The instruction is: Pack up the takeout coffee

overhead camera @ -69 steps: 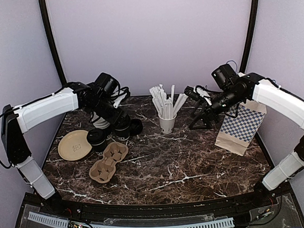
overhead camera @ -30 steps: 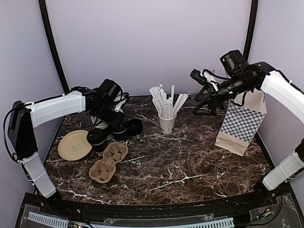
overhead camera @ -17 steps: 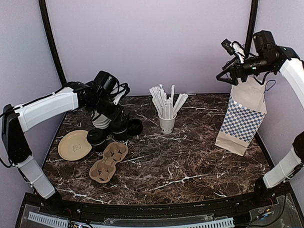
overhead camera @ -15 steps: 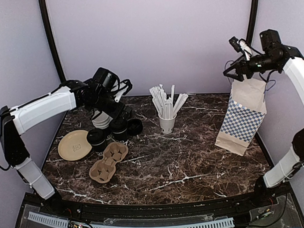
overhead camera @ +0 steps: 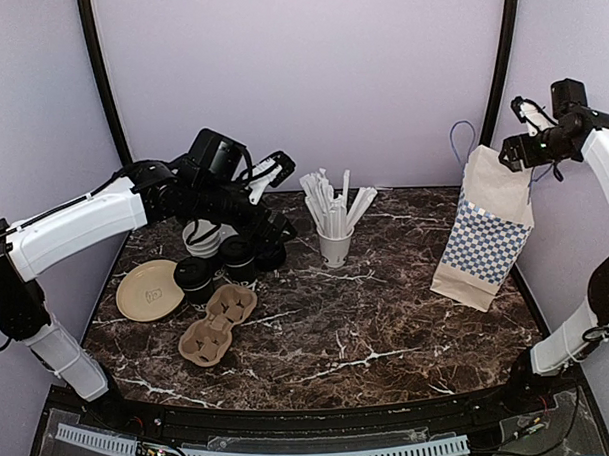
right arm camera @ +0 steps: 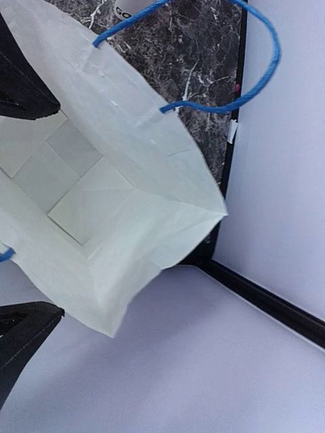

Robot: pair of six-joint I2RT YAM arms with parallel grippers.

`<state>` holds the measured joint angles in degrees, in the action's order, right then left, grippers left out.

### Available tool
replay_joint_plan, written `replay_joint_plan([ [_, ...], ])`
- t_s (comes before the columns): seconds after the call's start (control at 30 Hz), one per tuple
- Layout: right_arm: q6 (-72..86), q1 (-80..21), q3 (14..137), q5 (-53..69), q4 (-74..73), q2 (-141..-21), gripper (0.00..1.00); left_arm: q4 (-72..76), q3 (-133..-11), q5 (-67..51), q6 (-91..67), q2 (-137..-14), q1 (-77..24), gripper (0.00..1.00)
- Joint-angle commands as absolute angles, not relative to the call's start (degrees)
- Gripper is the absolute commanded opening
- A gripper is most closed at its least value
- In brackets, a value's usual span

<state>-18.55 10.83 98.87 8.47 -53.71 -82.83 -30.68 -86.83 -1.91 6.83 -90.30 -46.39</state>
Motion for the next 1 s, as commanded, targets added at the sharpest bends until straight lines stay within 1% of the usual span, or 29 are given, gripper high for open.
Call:
replay_joint_plan([
  [0.0, -16.46, 10.85, 93.46, 3.28, -51.92, -76.83, 0.98, -28.9, -84.44, -1.22, 7.13, -88.7, -46.28, 0.99],
  [0.23, -12.58, 11.69, 85.2, 0.28, -49.87, -71.59, 0.98, -29.26, -84.55, -0.77, 6.9, -89.52, -46.27, 0.99],
  [0.43, -12.74, 12.54, 86.72, -3.98, -47.57, -69.08, 0.98, -29.51, -85.04, -0.71, 6.88, -90.14, -46.26, 0.99],
  [0.57, -13.81, 12.75, 89.15, -0.43, -46.58, -66.95, 0.98, -29.36, -85.04, -0.64, 6.93, -90.09, -46.32, 0.99],
  [0.7, -12.75, 16.55, 93.06, 1.63, -49.71, -68.44, 0.98, -29.9, -85.66, -0.7, 7.12, -90.53, -46.32, 0.99],
  [0.87, -9.61, 19.2, 87.11, 9.74, -51.95, -65.86, 0.98, -30.24, -85.69, -0.69, 7.12, -90.48, -46.27, 0.99],
  [0.97, -7.28, 20.27, 83.6, 12.15, -52.36, -64.42, 0.98, -30.49, -85.78, -0.68, 7.16, -90.77, -46.27, 0.99],
])
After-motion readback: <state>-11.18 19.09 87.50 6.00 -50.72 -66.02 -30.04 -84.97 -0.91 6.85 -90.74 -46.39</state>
